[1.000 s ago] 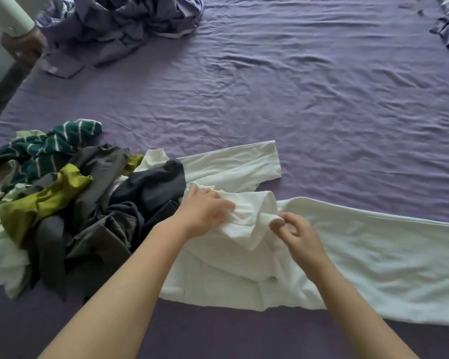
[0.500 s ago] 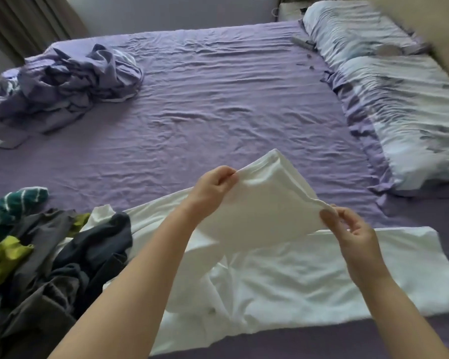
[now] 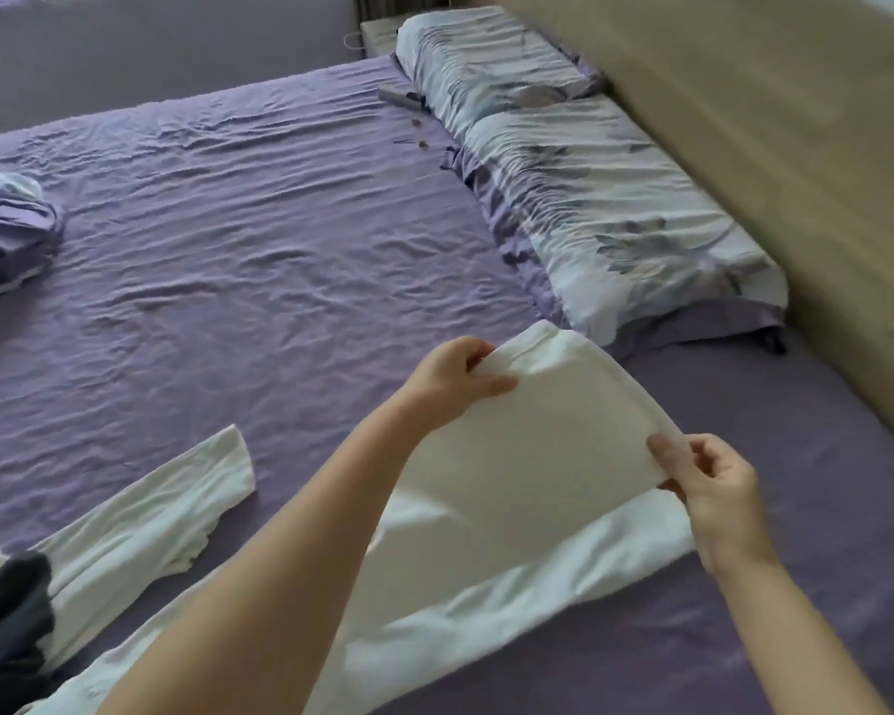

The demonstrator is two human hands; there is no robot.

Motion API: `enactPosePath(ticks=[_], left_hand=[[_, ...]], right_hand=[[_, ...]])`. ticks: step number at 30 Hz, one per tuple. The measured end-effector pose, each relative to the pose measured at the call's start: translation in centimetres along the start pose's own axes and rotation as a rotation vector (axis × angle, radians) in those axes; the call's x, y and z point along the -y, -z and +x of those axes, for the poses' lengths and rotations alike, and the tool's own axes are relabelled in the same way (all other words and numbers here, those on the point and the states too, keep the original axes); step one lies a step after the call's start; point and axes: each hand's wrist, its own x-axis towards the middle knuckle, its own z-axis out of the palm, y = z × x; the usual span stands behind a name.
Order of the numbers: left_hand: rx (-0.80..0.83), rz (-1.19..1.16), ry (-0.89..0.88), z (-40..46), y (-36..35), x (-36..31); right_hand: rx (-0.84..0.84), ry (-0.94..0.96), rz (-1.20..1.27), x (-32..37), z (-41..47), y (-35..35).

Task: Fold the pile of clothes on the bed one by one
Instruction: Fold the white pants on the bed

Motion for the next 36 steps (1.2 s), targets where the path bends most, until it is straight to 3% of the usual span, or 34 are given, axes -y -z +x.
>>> enactPosePath(ticks=[9, 14, 17, 20, 28, 33, 36], left_hand=[[0.091, 0.134, -0.001, 7.7, -12.5, -1.0], [0.149, 0.271, 0.093, 10.7, -16.7, 1.4], [0.15, 0.371, 0.064, 11.8, -17.6, 2.9], [0.187, 0.464, 0.076, 13.2, -19.2, 4.7], [0.151, 0.436, 0.142, 15.1, -21.8, 6.3], [0.108, 0.342, 0.168, 15.4, -22.4, 6.3], [0.108, 0.513, 0.139, 15.7, -22.4, 6.4]], right_hand=[[0.08, -0.273, -0.042, -5.5, 5.0, 8.8], [0.111, -0.332, -0.103, -8.7, 6.9, 10.0], [0.082, -0.379, -0.132, -10.2, 7.6, 9.8], [0.075, -0.405, -0.305, -12.6, 8.3, 9.8], [0.038, -0.35, -0.549, -15.1, 9.7, 7.7], [0.04, -0.323, -0.43, -14.6, 9.8, 9.1], [-0.002, -0.282, -0.511, -15.1, 9.3, 9.5]])
